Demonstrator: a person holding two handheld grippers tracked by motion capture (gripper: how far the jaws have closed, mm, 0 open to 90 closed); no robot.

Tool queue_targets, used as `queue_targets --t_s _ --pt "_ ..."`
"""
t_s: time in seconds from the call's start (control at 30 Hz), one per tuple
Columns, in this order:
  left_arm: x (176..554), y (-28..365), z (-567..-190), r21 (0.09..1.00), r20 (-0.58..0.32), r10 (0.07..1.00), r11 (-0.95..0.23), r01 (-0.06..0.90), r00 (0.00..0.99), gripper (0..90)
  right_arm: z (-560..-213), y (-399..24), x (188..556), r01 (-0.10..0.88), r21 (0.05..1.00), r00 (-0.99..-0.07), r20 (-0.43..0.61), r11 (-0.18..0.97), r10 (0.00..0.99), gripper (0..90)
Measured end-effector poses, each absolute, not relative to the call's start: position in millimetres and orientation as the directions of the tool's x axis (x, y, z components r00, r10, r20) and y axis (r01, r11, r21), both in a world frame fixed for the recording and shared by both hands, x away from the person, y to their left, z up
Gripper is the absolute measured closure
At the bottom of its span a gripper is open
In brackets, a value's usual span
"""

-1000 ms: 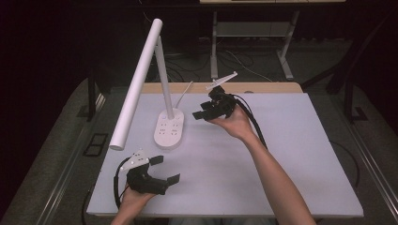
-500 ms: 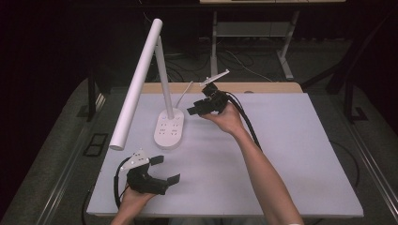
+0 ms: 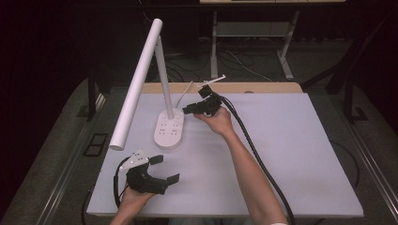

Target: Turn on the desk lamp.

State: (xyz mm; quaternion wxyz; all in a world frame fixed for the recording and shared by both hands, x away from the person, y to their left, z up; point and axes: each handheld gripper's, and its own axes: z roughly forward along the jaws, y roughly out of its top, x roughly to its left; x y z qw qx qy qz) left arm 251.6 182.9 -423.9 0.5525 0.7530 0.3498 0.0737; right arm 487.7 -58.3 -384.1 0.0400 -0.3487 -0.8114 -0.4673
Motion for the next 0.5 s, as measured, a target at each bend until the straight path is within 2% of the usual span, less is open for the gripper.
queue_targets --t_s 0.4,0.5 --pt "252.8 182.7 -424.3 0.883 -0.275 0.601 -0.15 0.444 0.75 0.0 -399.6 -47.8 496.6 0.628 0.717 -0.735 0.419 0.303 0.533 78.9" --pt "252.8 182.4 -424.3 0.883 -0.278 0.599 -0.148 0.445 0.751 0.0 -404.5 -39.8 499.1 0.624 0.713 -0.741 0.408 0.32 0.534 84.5"
